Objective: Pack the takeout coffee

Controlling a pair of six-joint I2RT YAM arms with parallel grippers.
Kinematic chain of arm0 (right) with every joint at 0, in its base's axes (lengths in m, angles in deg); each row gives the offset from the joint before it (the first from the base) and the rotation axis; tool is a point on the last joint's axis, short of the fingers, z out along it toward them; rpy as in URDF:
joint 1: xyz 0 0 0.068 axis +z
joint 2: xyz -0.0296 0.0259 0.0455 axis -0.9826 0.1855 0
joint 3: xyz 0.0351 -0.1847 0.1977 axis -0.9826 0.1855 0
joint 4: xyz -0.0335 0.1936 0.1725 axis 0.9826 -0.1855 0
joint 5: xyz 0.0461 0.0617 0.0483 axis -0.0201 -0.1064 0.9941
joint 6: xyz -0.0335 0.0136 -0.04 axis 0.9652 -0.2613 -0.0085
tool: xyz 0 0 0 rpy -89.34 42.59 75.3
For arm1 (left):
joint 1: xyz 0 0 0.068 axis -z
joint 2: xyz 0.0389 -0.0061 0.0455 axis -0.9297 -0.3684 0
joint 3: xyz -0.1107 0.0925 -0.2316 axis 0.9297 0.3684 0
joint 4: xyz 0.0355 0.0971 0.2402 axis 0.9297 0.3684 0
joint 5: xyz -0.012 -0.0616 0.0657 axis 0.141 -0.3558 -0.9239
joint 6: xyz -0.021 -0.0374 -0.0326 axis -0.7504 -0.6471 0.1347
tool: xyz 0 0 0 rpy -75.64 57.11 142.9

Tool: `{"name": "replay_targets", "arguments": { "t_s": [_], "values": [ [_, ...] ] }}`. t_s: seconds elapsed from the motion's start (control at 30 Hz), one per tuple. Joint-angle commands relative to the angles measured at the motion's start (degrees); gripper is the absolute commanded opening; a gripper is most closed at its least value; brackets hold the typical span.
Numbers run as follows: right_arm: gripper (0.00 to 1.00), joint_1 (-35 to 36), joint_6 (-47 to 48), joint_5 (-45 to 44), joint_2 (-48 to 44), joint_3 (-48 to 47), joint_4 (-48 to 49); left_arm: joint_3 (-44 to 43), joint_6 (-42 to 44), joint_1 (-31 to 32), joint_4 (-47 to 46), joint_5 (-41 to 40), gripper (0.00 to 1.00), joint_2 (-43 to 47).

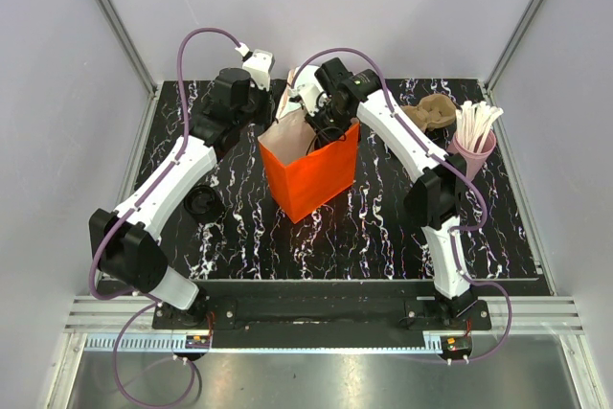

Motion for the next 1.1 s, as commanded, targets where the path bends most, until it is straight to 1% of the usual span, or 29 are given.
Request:
{"name": "replay_targets", "arguments": {
  "t_s": [0.0, 1.07],
  "values": [
    [0.0, 0.6, 1.0, -1.1, -3.3, 0.2, 1.9, -1.0, -0.6, 0.2, -1.6, -0.2, 0.31, 0.5],
    [0.0, 0.6, 1.9, -1.8, -3.2, 3.1, 4.1, -1.4, -0.8, 0.3, -1.3, 0.2, 0.31, 0.9]
  ]
}}
